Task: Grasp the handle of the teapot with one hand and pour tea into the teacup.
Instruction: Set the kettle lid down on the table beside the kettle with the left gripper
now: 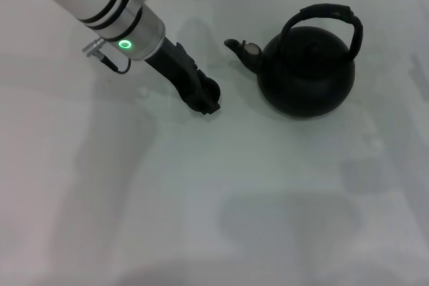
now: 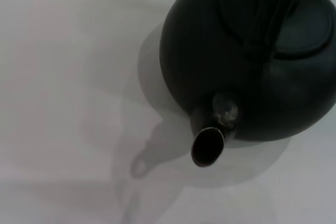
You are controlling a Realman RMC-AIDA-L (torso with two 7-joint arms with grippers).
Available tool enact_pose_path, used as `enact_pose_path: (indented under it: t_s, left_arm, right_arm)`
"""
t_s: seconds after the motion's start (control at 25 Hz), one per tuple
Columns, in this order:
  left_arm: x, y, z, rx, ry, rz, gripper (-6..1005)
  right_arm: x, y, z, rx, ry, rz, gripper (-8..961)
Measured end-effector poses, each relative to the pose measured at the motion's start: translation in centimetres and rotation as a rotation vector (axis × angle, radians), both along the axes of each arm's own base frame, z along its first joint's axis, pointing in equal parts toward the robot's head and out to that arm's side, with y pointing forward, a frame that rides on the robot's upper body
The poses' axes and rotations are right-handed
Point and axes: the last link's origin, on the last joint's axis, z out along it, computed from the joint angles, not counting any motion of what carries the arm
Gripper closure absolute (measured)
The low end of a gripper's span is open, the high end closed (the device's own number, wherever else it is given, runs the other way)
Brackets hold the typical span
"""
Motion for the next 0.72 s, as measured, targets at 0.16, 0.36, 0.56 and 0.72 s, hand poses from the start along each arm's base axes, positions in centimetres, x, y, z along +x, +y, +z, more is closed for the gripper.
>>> enact_pose_path:
  t_s: [0.16,0.36,0.56,0.72]
  left_arm:
    - [-0.08,-0.02,0.02,-0.002,0.009,-0.001,297]
    - [-0.15,-0.06,0.01,-0.007,0.018,-0.005,297]
    - [-0.32,-0.03,-0.02,0.007,0.017,0.015,297]
    - [-0.49,-0.08,-0.02,0.009,0.02,0.02,297]
  right_arm:
    - [0.0,0.0,-0.01,0.0,0.0,0.0,108]
    - [0.05,-0.1,-0.05,0.0,0.001,-0.003,108]
    - [0.02,-0.12,-0.12,-0.003,0.002,-0.002,108]
    - [-0.1,-0.04,-0.21,-0.007,0.002,0.003,108]
